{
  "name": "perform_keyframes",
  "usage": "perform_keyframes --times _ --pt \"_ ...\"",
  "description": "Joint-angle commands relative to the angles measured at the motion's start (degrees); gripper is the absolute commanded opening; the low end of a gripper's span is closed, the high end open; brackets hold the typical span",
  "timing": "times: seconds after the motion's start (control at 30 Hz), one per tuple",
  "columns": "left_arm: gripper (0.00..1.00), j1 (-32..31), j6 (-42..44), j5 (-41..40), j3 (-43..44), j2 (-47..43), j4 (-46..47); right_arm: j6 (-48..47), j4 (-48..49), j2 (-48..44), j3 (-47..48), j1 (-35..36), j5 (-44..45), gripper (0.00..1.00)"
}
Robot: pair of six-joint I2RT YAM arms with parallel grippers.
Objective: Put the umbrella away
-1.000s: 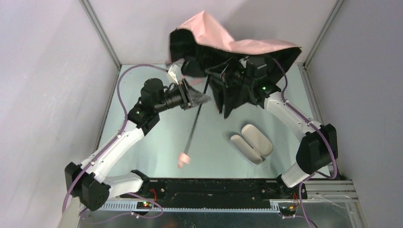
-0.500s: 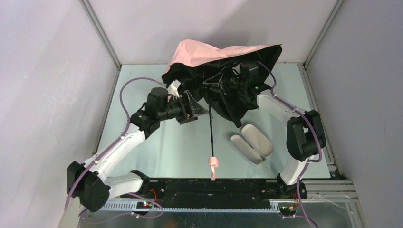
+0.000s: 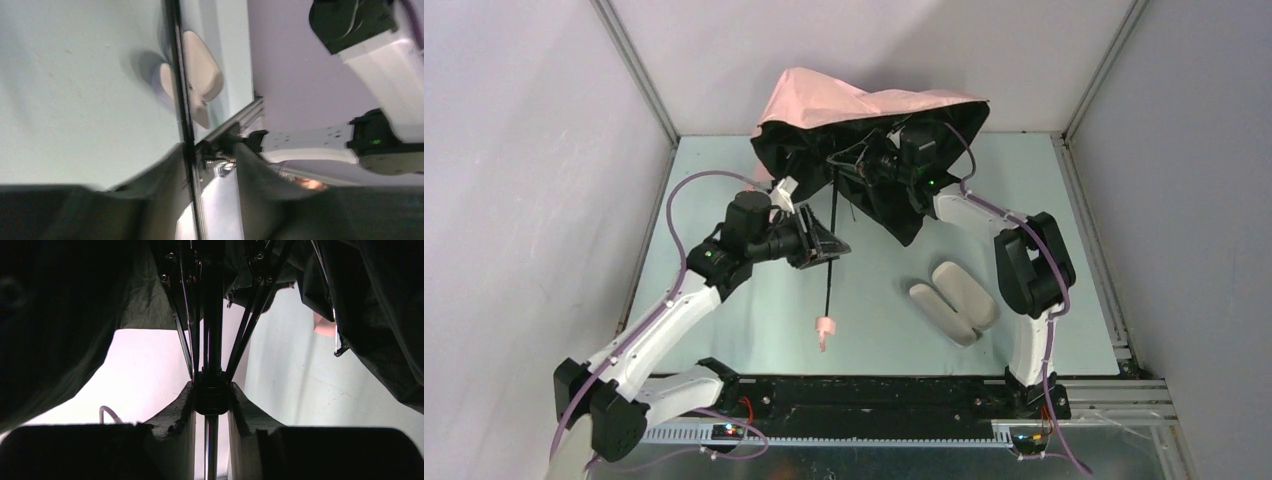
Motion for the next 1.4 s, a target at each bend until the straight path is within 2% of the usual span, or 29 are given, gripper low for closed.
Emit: perform_keyframes --times 0.0,0.03,0.07,0.2,0.3,0.4,0.6,0.77,0.93,1.0,1.07,1.13,1.37 --pt "0.29 -0.3 0.6 -1.8 -2.6 -1.3 -2.0 -0.9 7.4 -0.4 3.1 0.4 1.8 0.0" --pt "0.08 -0.3 0.9 -2.3 -3.2 -0.3 -2.5 -1.2 7.4 -0.5 2.2 0.6 1.7 0.0" --pt "0.02 -0.4 1.1 -2.7 -4.6 0.0 -3.0 -1.5 7.0 -0.5 1.7 0.6 1.5 0.0" --pt "0.0 -0.1 0.4 -5.8 -7.5 1.7 1.7 -2.1 3.8 0.4 -1.3 1.8 -2.5 0.0" --pt "0.0 1.2 1.5 -8.7 -7.0 3.8 4.2 -4.3 -0.3 2.2 -4.9 1.9 -9.4 0.0" --pt "0.0 2.6 2.1 -8.7 -6.7 7.4 8.4 -2.7 2.6 5.1 -11.5 2.0 -14.3 0.0" --pt "0.0 3.1 3.0 -8.3 -3.9 15.8 13.2 -4.0 1.6 10.2 -14.9 3.4 -15.7 0.0" --pt "0.0 3.4 3.5 -9.2 -1.7 20.4 14.6 -2.7 1.3 10.2 -15.1 4.0 -17.6 0.0" --pt "0.0 3.8 2.3 -8.6 0.1 22.1 15.1 -5.7 -9.3 6.0 -15.2 3.0 -17.2 0.37" --pt "0.0 3.8 1.9 -8.7 0.4 22.3 14.7 -3.2 -7.8 3.5 -17.1 2.3 -17.8 0.45" --pt "0.0 3.8 0.8 -9.3 0.2 22.1 15.2 2.7 -1.7 1.2 -20.8 1.7 -19.3 0.51" --pt "0.0 3.9 -0.9 -9.4 -0.7 21.6 16.9 5.5 -1.6 -0.5 -22.2 1.1 -21.1 0.58" --pt "0.0 4.0 -0.2 -8.3 2.7 23.3 13.3 -0.3 -12.5 -7.3 -22.5 0.1 -29.8 0.66"
